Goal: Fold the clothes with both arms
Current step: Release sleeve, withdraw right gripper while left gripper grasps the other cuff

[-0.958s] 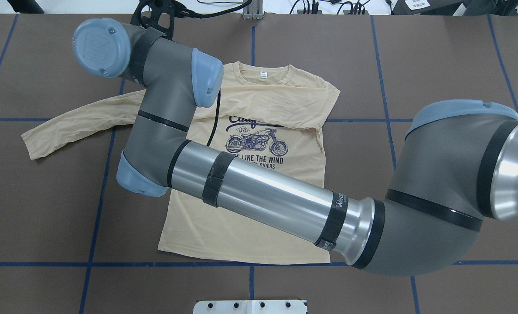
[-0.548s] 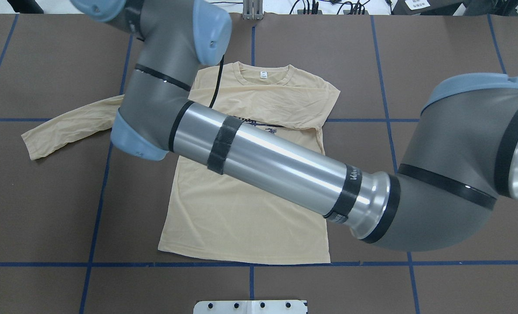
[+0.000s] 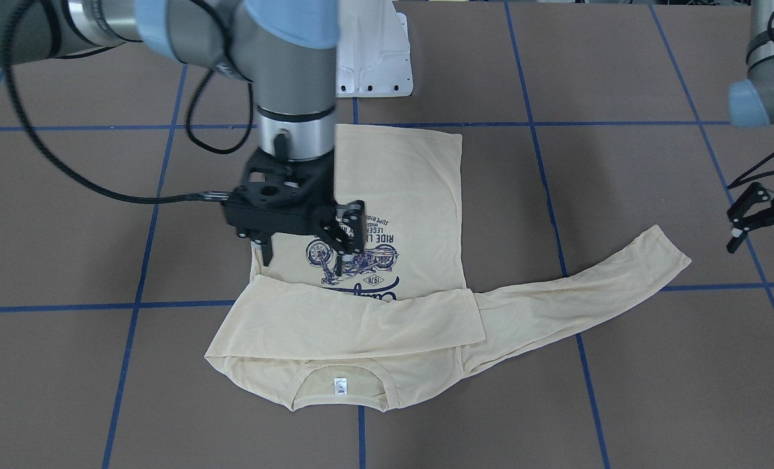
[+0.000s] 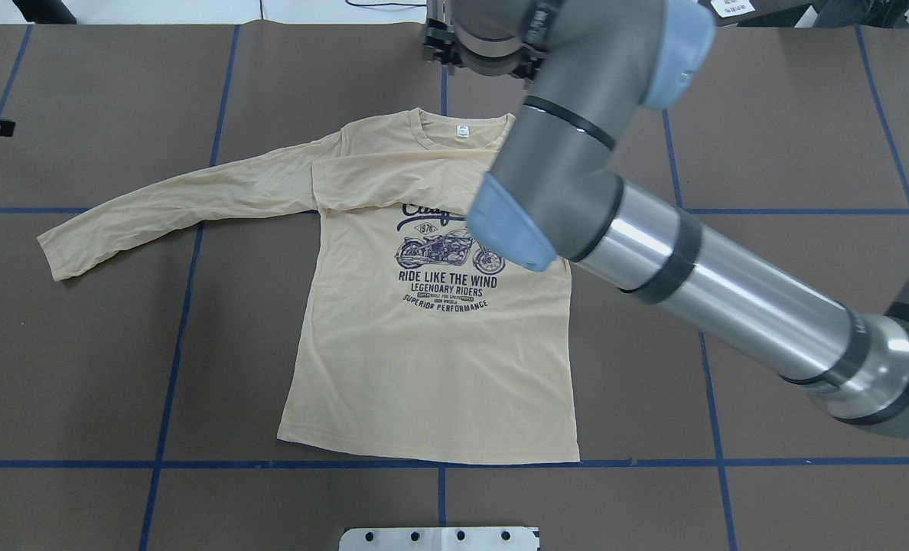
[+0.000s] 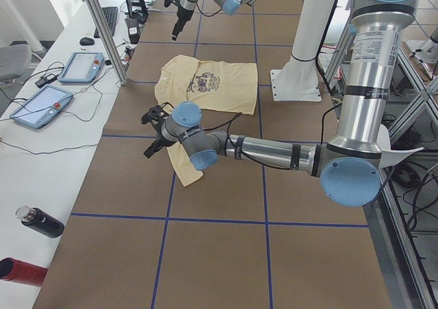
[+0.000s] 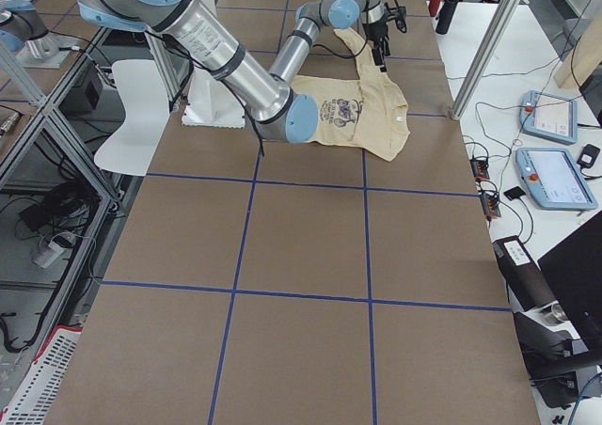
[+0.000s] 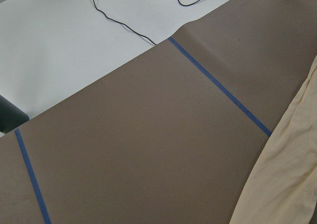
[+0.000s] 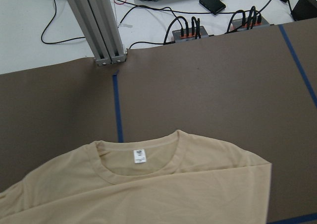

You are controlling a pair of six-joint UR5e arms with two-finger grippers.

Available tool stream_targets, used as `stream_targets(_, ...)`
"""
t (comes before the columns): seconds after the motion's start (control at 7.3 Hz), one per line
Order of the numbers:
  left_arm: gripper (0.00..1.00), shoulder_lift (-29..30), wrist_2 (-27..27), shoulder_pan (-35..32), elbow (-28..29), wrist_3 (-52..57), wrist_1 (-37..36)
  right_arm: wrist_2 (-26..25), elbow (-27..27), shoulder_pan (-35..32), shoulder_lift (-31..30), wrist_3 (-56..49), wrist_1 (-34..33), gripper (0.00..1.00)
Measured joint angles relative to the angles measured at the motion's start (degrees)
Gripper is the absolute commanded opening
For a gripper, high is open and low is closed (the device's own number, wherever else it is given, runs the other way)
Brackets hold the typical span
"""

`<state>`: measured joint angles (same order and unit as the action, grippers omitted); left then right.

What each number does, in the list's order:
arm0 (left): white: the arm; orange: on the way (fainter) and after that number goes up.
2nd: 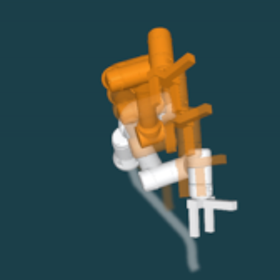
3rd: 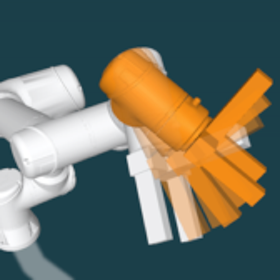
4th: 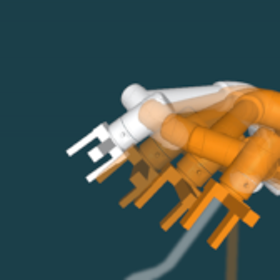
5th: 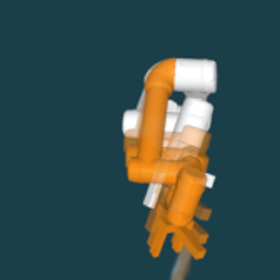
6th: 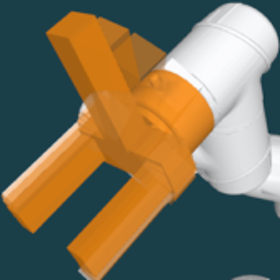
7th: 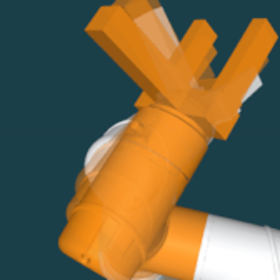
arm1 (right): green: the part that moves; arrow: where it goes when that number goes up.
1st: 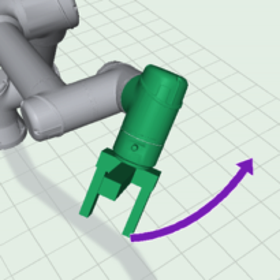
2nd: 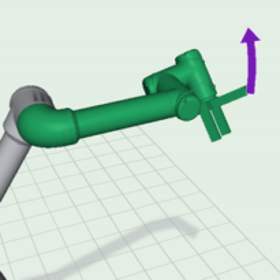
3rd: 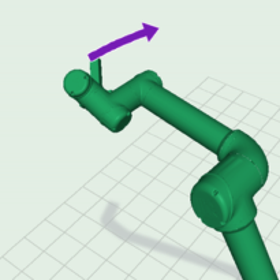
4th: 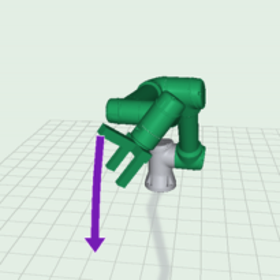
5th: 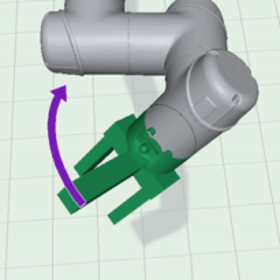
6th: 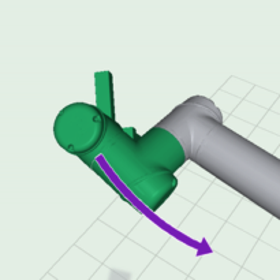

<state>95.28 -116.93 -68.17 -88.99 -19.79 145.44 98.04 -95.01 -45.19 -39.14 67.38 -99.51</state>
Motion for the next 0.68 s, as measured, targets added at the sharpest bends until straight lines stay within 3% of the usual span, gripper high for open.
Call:
stream_targets(0.27, 1.0, -2.37, 5.96, 6.82, -0.67, -3.69, 3.17, 7.6, -12.0, -7.62, -14.63, -14.22, -0.16, 1.0)
stream_targets(0.68, 1.0, -8.05, 11.28, 14.46, -3.58, -7.26, 7.12, 15.83, -19.07, -18.03, -32.17, -33.0, 4.43, 1.0)
